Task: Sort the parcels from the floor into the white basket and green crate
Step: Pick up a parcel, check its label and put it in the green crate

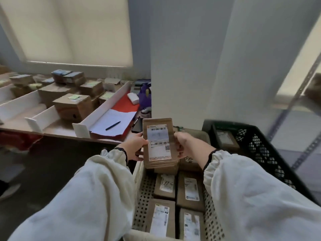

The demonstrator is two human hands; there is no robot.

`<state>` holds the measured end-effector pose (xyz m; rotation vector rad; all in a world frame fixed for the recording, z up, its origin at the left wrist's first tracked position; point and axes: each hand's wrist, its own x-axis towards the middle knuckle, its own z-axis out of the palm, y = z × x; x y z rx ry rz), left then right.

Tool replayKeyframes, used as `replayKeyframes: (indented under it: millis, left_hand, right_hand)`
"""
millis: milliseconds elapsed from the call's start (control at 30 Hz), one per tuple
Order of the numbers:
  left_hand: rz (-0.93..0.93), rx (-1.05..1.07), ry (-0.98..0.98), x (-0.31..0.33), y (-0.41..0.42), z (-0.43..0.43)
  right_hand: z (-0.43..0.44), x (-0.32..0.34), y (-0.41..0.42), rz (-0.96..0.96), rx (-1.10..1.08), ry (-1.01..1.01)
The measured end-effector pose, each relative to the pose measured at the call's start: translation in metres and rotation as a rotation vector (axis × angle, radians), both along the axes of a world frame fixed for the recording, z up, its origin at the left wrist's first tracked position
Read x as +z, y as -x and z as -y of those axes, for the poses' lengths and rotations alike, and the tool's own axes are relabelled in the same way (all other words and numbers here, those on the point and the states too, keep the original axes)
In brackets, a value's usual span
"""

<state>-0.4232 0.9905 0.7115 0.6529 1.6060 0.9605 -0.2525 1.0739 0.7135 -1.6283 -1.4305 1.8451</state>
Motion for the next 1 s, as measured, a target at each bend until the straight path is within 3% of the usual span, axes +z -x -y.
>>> replayKeyframes:
  millis: [200,467,667,1000]
  left_hand:
    - [0.006,-0.158,0.061,-0.039,-0.039,-0.049]
    - [0.085,-0.230,0.175,-0.089,-0.082,-0.094]
    - [0.107,-0.261,0.142,-0.094,-0.096,-0.141]
    - [-0.060,-0.342,0.032,-0.068,-0.151,-0.215]
  right_hand:
    - [-0.017,-0.043,-0.047,-0.012,-0.211,0.105]
    - [-0.055,-0.092,-0.092,0.054,-0.292,0.156]
    - [-0.090,-0.091,-0.113,0.019,-0.305,0.156]
    - [-0.140,-0.068,-0.171,-0.041,-0.449,0.095]
